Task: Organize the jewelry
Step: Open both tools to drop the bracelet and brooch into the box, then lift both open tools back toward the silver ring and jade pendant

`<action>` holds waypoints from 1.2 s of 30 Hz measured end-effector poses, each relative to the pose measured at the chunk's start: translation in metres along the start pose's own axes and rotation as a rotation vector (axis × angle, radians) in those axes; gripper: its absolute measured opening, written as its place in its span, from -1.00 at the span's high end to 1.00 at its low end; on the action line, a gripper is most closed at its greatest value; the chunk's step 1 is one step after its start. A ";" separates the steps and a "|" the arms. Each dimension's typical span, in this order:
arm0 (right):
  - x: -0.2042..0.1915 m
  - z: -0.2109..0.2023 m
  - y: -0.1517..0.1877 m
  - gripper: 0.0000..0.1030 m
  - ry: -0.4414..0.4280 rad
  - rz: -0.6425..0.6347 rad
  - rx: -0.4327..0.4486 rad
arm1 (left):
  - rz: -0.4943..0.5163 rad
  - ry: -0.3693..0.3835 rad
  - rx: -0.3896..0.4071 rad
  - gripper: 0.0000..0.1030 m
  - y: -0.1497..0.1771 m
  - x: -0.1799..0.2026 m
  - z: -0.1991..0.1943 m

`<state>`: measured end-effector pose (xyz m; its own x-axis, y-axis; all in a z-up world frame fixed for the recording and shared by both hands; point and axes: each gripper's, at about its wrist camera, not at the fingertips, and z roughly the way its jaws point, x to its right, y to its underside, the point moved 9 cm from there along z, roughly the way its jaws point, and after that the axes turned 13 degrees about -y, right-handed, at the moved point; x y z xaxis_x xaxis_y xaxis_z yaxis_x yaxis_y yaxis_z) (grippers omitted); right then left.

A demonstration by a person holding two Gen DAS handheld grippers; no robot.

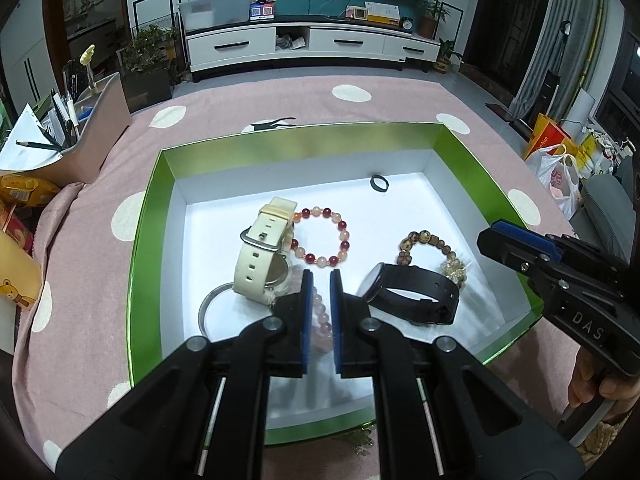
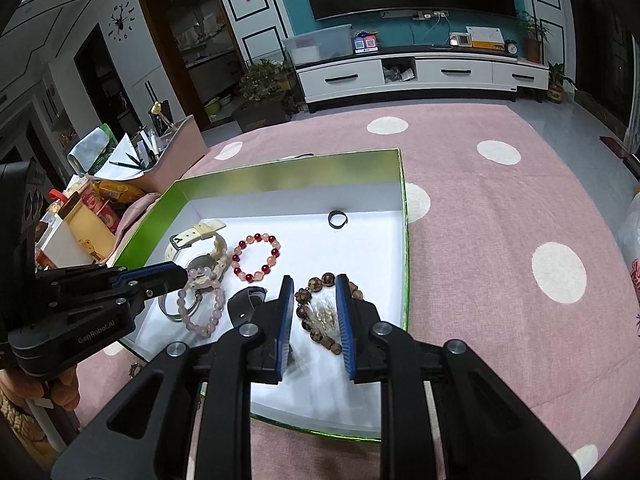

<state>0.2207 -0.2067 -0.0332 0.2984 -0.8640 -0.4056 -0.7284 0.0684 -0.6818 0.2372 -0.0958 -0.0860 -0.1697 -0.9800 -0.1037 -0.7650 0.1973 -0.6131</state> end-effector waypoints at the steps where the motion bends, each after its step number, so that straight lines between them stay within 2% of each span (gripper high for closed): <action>1: 0.000 -0.001 0.000 0.52 0.003 0.001 0.002 | 0.003 -0.003 0.002 0.83 0.000 0.000 -0.001; 3: 0.000 -0.003 -0.001 0.42 0.004 0.006 0.008 | 0.006 -0.003 0.006 0.75 0.000 0.001 -0.004; 5: 0.000 -0.008 -0.002 0.34 0.004 0.010 0.018 | 0.004 -0.004 0.011 0.58 -0.002 0.000 -0.006; 8: -0.002 -0.014 -0.003 0.31 0.004 0.009 0.029 | 0.006 -0.006 0.018 0.37 -0.002 0.000 -0.011; 10: -0.004 -0.020 -0.003 0.26 0.005 0.008 0.038 | 0.008 -0.011 0.024 0.14 -0.002 0.000 -0.016; 12: -0.005 -0.027 -0.003 0.16 0.006 0.010 0.050 | 0.010 -0.015 0.030 0.01 -0.001 0.000 -0.021; 13: -0.006 -0.031 -0.003 0.14 0.005 0.012 0.058 | 0.010 -0.017 0.034 -0.14 -0.001 -0.001 -0.024; 15: -0.008 -0.037 -0.002 0.13 0.006 0.015 0.068 | 0.007 -0.022 0.040 -0.29 0.000 -0.002 -0.030; 17: -0.009 -0.043 -0.001 -0.04 0.008 0.019 0.077 | 0.006 -0.027 0.046 -0.36 0.001 -0.004 -0.037; 18: -0.010 -0.048 0.000 -0.10 0.011 0.023 0.083 | 0.003 -0.034 0.048 -0.56 0.002 -0.005 -0.040; 21: -0.010 -0.059 0.003 -0.26 0.015 0.035 0.095 | -0.008 -0.041 0.043 -0.69 0.006 -0.010 -0.046; 22: -0.010 -0.062 0.004 -0.40 0.016 0.040 0.095 | -0.013 -0.047 0.037 -0.82 0.008 -0.012 -0.047; 23: -0.011 -0.065 0.007 -0.55 0.020 0.048 0.093 | -0.023 -0.055 0.032 -0.83 0.010 -0.016 -0.049; 26: -0.015 -0.075 0.015 -0.73 0.018 0.052 0.080 | -0.051 -0.054 0.016 -0.92 0.018 -0.028 -0.054; 29: -0.020 -0.082 0.025 -0.80 0.020 0.040 0.067 | -0.106 -0.067 -0.002 -0.96 0.029 -0.048 -0.059; 36: -0.036 -0.094 0.049 -0.84 -0.022 0.029 0.045 | -0.221 -0.104 -0.029 -0.96 0.061 -0.089 -0.074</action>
<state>0.1158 -0.2192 0.0051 0.2915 -0.8500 -0.4387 -0.7086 0.1162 -0.6959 0.1598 0.0049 -0.0564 0.0669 -0.9965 -0.0505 -0.7939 -0.0225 -0.6076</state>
